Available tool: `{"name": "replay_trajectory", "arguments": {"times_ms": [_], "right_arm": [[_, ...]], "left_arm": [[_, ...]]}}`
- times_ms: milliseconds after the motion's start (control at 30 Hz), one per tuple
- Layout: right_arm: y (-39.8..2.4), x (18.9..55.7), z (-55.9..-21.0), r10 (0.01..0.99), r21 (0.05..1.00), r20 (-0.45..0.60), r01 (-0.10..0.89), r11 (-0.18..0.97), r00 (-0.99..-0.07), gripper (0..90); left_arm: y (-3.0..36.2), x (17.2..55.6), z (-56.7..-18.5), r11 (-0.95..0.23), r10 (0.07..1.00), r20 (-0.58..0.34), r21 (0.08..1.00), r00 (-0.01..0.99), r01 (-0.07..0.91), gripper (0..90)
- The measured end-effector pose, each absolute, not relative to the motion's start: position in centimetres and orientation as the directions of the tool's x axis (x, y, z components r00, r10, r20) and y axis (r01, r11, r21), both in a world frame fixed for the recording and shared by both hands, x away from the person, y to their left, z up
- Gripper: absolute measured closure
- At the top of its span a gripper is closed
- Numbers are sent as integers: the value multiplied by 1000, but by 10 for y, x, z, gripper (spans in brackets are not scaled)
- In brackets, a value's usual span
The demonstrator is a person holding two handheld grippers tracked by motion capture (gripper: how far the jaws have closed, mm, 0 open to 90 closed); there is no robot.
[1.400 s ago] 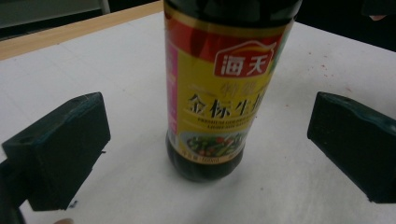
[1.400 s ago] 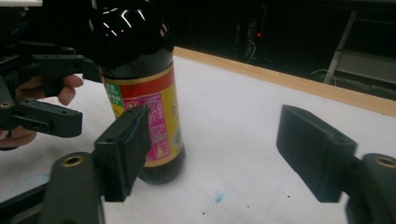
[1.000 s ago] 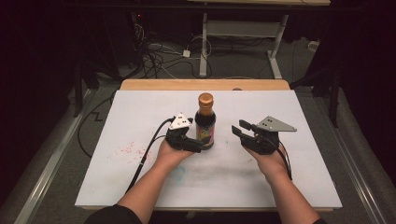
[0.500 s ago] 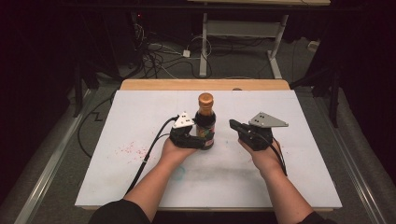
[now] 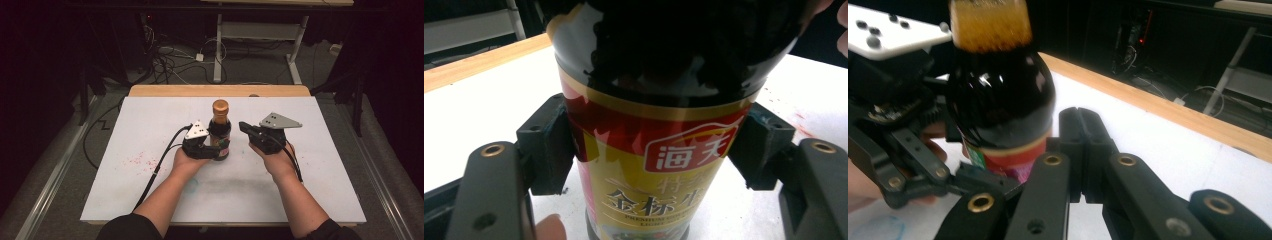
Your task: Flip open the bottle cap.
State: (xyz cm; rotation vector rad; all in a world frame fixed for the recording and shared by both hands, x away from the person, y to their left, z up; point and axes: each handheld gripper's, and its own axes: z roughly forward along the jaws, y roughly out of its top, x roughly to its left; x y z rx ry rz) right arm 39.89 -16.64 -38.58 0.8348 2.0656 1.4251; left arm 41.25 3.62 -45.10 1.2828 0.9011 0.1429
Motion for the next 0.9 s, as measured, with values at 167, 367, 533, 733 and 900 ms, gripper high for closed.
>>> {"name": "replay_trajectory", "arguments": {"times_ms": [167, 367, 533, 733, 900], "right_arm": [[-163, 399, -379, 710, 943, -61, 192, 271, -701, 900], [-160, 401, -368, 703, 945, -65, 182, 270, -708, 900], [-156, 400, -358, 686, 949, -62, 170, 266, -725, 900], [-154, 399, -347, 672, 952, -62, 157, 262, -738, 900], [-152, 400, -337, 659, 951, -60, 158, 266, -749, 900]], "left_arm": [[36, 412, -452, 326, 559, -495, 869, 665, 373, 276], [49, 414, -455, 141, 603, -358, 927, 712, 347, 278], [49, 414, -455, 144, 603, -360, 927, 712, 347, 279], [48, 413, -454, 141, 597, -358, 928, 718, 346, 279], [46, 413, -454, 168, 603, -377, 921, 703, 350, 279]]}}
